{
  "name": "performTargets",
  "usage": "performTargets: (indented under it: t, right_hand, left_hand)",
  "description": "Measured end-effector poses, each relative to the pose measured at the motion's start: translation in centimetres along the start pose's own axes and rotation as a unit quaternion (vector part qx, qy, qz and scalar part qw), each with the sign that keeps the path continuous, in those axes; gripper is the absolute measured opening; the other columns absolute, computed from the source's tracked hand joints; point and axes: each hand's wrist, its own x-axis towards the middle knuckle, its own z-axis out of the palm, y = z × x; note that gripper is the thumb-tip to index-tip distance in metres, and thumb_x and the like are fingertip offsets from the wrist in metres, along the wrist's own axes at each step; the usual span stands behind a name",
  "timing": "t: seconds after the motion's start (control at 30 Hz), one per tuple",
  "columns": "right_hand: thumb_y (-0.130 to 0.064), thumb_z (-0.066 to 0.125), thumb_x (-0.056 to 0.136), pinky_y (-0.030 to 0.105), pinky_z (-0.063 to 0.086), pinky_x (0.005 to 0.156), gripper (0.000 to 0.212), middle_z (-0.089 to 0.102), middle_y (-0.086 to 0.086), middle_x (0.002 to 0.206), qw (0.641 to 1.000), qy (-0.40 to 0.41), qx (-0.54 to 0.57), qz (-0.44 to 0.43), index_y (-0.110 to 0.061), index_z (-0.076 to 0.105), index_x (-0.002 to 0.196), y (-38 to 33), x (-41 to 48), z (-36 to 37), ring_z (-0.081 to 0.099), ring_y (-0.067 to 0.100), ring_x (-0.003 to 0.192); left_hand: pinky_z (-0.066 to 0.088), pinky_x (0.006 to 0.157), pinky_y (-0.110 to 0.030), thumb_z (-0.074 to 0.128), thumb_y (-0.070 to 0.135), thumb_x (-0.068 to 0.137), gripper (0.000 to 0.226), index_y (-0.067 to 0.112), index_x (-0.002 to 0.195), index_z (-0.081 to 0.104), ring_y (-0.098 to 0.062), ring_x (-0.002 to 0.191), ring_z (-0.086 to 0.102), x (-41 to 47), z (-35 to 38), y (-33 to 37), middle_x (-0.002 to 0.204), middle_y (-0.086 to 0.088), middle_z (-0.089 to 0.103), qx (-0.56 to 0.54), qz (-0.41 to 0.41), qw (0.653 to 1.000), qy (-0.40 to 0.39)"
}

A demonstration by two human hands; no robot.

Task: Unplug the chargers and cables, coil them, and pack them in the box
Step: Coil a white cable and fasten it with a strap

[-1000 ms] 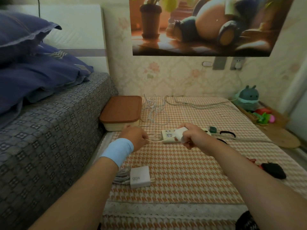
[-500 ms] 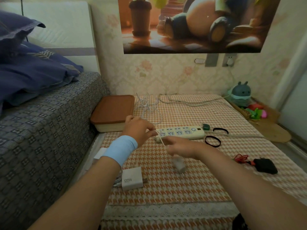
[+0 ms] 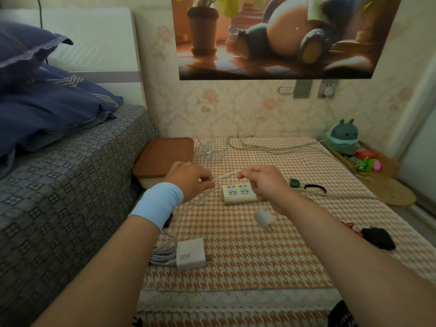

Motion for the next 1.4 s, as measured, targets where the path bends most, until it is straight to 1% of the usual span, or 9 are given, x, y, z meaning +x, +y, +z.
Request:
performTargets:
  t: [0.2,0.33,0.53,0.67,0.8,1.0,1.17,1.27,1.4]
  right_hand:
    - [-0.020,0.047,0.106,0.025,0.024,0.044,0.028,0.037,-0.005,0.056,0.984,0.140,0.105,-0.017,-0.014,0.067,0.088,-1.0,0.2,-2.8,0.027,0.010,0.046]
    - [-0.018,0.047,0.107,0.028,0.023,0.048,0.028,0.038,-0.007,0.053,0.993,0.085,0.063,-0.052,-0.010,0.067,0.089,-1.0,-0.6,-3.7,0.028,0.010,0.047]
    - [-0.017,0.052,0.105,0.023,0.026,0.048,0.032,0.038,-0.007,0.053,0.991,0.005,-0.009,-0.130,-0.015,0.071,0.080,-2.1,-1.9,-2.6,0.029,0.009,0.049]
    - [-0.015,0.052,0.104,0.029,0.030,0.054,0.032,0.041,-0.004,0.056,0.989,0.003,0.004,-0.148,-0.015,0.071,0.079,-2.9,-2.4,-2.1,0.034,0.013,0.053]
    - [-0.016,0.052,0.104,0.036,0.033,0.059,0.032,0.041,0.008,0.061,0.987,0.011,0.002,-0.159,-0.018,0.071,0.078,-2.8,-2.6,-2.0,0.035,0.021,0.058]
    - [-0.019,0.058,0.102,0.022,0.046,0.073,0.025,0.068,-0.021,0.071,0.983,0.040,-0.075,-0.164,-0.024,0.073,0.083,-2.4,-2.3,-1.8,0.062,-0.007,0.073]
    - [-0.036,0.056,0.102,0.037,0.053,0.072,0.018,0.066,0.006,0.091,0.996,0.058,-0.016,-0.071,-0.022,0.064,0.109,-2.6,-2.5,-2.1,0.065,0.019,0.073]
    - [-0.041,0.043,0.107,0.040,0.056,0.066,0.040,0.067,0.014,0.090,0.974,-0.088,0.202,0.047,-0.006,0.054,0.123,-3.7,-3.3,-1.8,0.067,0.025,0.070]
    - [-0.026,0.060,0.101,0.028,0.041,0.046,0.024,0.075,0.011,0.094,0.981,-0.186,0.030,0.034,-0.010,0.060,0.119,-3.7,-4.5,-2.0,0.062,0.023,0.056]
  left_hand:
    - [0.047,0.086,-0.030,0.061,0.042,0.091,0.012,0.038,0.080,0.064,-0.013,0.083,0.061,-1.4,-2.3,-1.5,0.083,0.012,0.065,-0.073,-0.072,0.995,-0.002]
    - [0.048,0.066,-0.028,0.056,0.027,0.096,0.006,0.030,0.093,0.060,-0.008,0.074,0.056,-2.5,-3.1,-1.2,0.089,0.011,0.057,-0.199,-0.055,0.978,-0.001]
    - [0.037,0.110,-0.038,0.063,0.019,0.089,0.035,0.033,0.120,0.061,-0.014,0.128,0.045,-2.6,-2.7,2.7,0.134,0.006,0.052,-0.174,0.025,0.983,0.052]
    - [0.047,0.100,-0.033,0.064,0.026,0.090,0.039,0.028,0.129,0.060,-0.005,0.112,0.060,-2.6,-2.6,7.2,0.115,0.010,0.068,-0.329,0.052,0.943,0.025]
    - [0.056,0.085,-0.034,0.063,0.033,0.094,0.022,0.020,0.109,0.072,-0.012,0.083,0.071,-2.9,-3.1,7.5,0.083,0.007,0.076,-0.333,0.035,0.942,-0.038]
    - [0.057,0.069,-0.028,0.053,0.022,0.100,0.026,0.007,0.088,0.071,-0.024,0.063,0.068,-3.0,-3.2,8.3,0.075,-0.009,0.073,-0.524,-0.004,0.842,-0.128]
    - [0.055,0.079,-0.043,0.056,0.027,0.098,0.025,0.013,0.086,0.072,-0.016,0.064,0.057,-2.5,-2.2,8.2,0.076,0.000,0.064,-0.620,-0.111,0.767,-0.118]
    - [0.058,0.078,-0.048,0.064,0.030,0.093,0.019,0.012,0.093,0.070,-0.018,0.071,0.057,-1.9,-1.4,8.4,0.087,-0.003,0.061,-0.679,-0.206,0.698,-0.096]
    - [0.054,0.067,-0.037,0.064,0.031,0.092,0.018,0.017,0.082,0.071,-0.015,0.065,0.047,-1.5,-1.6,8.0,0.073,0.001,0.050,-0.729,-0.266,0.628,-0.060]
